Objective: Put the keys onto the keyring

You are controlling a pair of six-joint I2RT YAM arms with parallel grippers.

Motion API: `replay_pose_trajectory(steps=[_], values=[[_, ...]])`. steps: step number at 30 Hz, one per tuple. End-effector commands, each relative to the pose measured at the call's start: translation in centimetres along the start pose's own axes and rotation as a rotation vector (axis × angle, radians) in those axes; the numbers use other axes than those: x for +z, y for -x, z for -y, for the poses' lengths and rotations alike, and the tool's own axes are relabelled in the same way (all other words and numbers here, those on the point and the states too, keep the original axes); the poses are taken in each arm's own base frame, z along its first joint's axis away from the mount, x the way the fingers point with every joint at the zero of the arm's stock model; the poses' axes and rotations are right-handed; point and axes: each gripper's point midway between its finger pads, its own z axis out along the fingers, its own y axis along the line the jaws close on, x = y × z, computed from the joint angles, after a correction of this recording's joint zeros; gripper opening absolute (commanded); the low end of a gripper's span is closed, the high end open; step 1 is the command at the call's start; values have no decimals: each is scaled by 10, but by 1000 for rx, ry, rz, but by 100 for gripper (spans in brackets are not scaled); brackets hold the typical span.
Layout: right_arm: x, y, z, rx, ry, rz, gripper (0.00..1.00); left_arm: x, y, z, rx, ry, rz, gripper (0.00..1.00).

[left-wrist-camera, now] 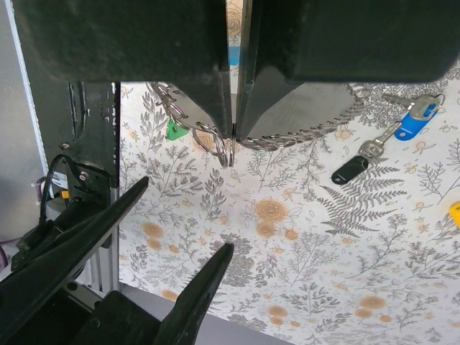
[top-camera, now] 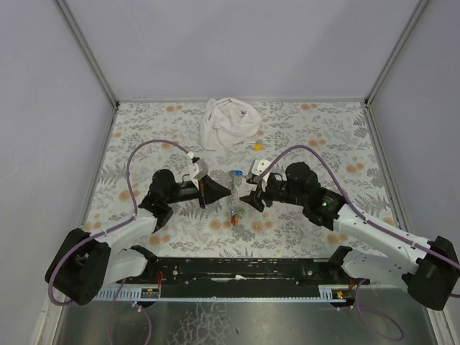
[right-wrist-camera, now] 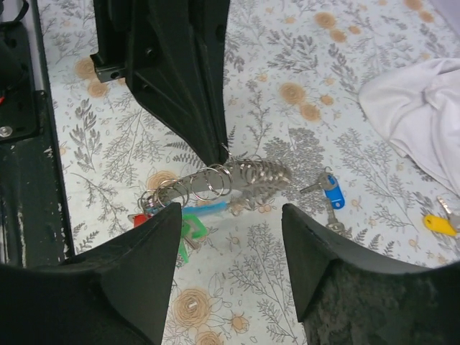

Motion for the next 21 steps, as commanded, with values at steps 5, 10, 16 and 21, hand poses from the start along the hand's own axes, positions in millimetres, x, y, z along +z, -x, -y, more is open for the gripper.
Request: replay_pose_trajectory(steps=[5,10,16,21], values=[[-15,22,16,71,-132,100,75,-7,0,-9,8,106,5,0],[-15,10,28,113,-204,40,78,-14,-1,-14,26,163,7,0],[-21,-3,59,147,-395,-4,84,-17,1,-24,6,234,25,0],[-23,-11,80,179,-534,41,94,-13,-2,-34,-37,275,36,0]])
